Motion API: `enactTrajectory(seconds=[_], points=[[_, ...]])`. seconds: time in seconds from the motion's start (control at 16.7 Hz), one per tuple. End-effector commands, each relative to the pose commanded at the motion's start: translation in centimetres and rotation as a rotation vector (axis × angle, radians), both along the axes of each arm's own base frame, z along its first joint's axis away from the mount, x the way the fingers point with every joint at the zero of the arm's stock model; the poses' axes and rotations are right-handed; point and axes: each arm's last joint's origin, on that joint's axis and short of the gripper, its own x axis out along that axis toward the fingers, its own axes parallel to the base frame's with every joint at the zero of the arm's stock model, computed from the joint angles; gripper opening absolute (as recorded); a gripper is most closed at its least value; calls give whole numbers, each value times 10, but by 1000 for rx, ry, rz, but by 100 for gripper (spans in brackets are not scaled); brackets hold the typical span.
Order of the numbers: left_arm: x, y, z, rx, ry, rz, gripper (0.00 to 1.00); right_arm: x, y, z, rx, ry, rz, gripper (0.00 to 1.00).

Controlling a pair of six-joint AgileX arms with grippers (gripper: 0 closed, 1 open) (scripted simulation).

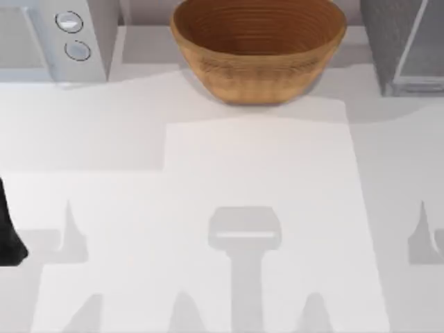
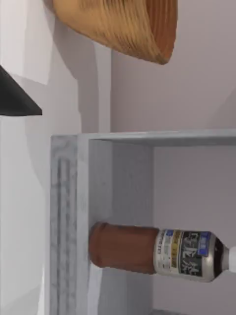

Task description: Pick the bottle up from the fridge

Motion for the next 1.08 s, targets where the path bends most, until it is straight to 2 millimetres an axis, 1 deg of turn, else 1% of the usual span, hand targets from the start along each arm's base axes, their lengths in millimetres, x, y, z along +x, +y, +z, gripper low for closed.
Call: enactTrajectory(seconds=[0.18,0.36,0.54,0.66,0.84,1.08], points=[[0,0,0,0,0,0,100,0,0,1,-1,-3,0,100],[0,0,0,0,0,0,100,5,-3,9,-7,-25,-1,100],[0,0,0,0,0,0,100,17,-10,21,-18,-53,-6,100],[0,0,0,0,0,0,100,30,-17,24,-23,-57,-9,100],[0,0,0,0,0,0,100,53,-32,16,-18,-22,-11,100],[0,0,0,0,0,0,100,79,-57,-12,14,52,-10,100]])
